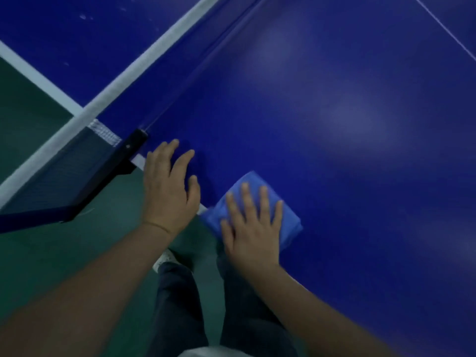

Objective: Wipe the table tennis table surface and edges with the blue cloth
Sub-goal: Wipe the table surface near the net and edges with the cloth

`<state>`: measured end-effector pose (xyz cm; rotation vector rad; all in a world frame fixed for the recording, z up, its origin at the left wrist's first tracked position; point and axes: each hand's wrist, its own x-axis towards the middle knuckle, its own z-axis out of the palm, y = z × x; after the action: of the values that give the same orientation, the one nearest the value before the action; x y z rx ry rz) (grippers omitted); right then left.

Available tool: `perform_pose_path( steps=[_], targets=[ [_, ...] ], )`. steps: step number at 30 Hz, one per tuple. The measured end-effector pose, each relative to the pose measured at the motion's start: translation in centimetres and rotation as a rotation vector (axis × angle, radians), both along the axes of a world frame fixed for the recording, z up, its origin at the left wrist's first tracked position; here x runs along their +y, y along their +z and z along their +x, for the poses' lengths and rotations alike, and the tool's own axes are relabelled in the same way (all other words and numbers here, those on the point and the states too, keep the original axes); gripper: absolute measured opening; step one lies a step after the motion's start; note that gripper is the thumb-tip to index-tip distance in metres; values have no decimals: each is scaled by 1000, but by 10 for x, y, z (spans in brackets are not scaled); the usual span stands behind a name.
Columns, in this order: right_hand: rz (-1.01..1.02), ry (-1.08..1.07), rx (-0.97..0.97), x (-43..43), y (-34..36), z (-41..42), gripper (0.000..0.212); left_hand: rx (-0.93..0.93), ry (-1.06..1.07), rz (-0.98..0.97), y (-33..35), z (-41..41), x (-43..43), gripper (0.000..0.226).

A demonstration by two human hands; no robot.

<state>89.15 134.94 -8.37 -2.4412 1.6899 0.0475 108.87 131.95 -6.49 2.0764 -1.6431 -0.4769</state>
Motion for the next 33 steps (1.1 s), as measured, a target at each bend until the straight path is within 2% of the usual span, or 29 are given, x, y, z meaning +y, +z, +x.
perform_pose_path(
  steps=[2,4,7,9,10,12,14,16,18,19,20,22,23,24,25,27,30,31,32,33],
  targets=[
    [18,216,13,7,1,-5,56,-23,71,43,2,18,27,52],
    [29,220,32,-21,6,-16,55,-14,147,111,4,36,45,58],
    [10,-103,38,-90,8,-7,60,-29,157,146,3,57,61,62],
    [30,-346,-31,-139,8,29,64,-29,140,150,2,67,66,63],
    [38,-360,-48,-154,6,57,65,-25,138,147,2,71,68,64],
    [17,-169,-26,-154,2,113,65,-25,123,133,1,75,71,63],
    [-25,167,-31,-119,1,146,63,-40,93,126,-1,77,72,63],
    [-50,494,-55,-84,-1,135,59,-42,81,127,-1,78,72,64],
    [-55,692,-37,-86,2,100,56,-28,77,145,-1,79,71,68],
    [-72,676,-20,-98,4,86,55,-24,73,154,0,80,72,68],
    [-57,557,-12,-112,7,77,55,-18,67,163,1,82,72,68],
    [-11,105,-42,-136,9,85,57,2,49,172,2,85,75,67],
    [-7,-66,-52,-137,9,101,59,10,38,173,3,86,76,67],
    [-22,-131,-45,-128,9,121,59,14,26,178,4,87,76,68],
    [-42,-88,-55,-112,7,139,59,13,17,187,6,87,77,68],
    [-49,181,-110,-74,3,161,56,7,10,206,8,88,77,72],
    [-34,550,-141,-55,5,142,48,-28,-13,211,10,89,76,74],
    [-51,581,-177,-64,5,133,46,-39,-31,214,10,90,77,75],
    [-32,517,-233,-74,7,128,45,-47,-49,219,9,92,79,76],
    [-3,365,-305,-85,10,129,47,-51,-62,225,7,94,81,77]
  ],
)
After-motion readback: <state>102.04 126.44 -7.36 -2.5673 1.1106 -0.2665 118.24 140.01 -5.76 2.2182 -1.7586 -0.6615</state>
